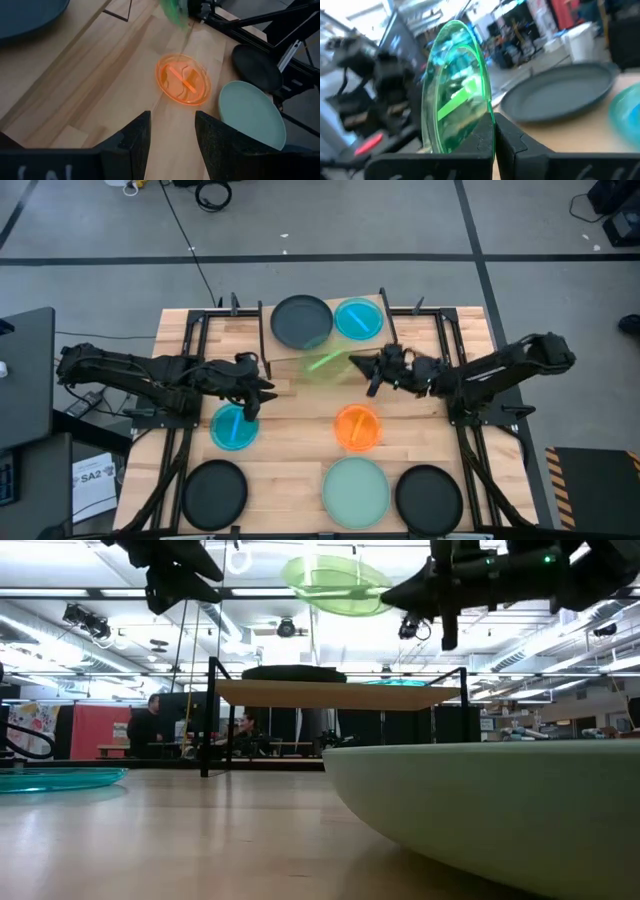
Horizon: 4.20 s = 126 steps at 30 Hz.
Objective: Place and stack plates onto a shelf
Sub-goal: Stack the green plate on top of the light blue plate on the shelf, then stack the left black plate on top of the dark blue plate on the shelf
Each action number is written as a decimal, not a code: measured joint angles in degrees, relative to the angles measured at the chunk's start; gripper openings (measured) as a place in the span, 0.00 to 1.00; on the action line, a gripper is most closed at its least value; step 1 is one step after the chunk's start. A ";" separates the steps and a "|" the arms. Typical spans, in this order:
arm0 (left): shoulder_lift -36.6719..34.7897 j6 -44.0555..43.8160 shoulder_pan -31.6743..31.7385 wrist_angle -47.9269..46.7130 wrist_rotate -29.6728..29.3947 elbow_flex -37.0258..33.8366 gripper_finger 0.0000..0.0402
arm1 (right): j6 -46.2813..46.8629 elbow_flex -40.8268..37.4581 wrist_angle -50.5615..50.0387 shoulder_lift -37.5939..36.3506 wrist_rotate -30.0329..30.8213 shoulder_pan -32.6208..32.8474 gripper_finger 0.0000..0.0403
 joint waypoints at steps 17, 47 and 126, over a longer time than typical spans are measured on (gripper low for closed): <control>0.22 -0.07 0.00 -0.11 -0.22 0.00 0.40 | 5.19 15.30 -49.81 -15.73 -19.55 -27.03 0.02; 0.22 0.28 0.00 -0.13 -0.20 0.00 0.40 | 2.37 29.09 -69.53 1.24 -49.30 -52.82 0.02; 0.22 0.72 0.00 -0.93 -0.18 0.02 0.40 | -9.23 29.03 -61.95 1.13 -37.41 -52.93 0.56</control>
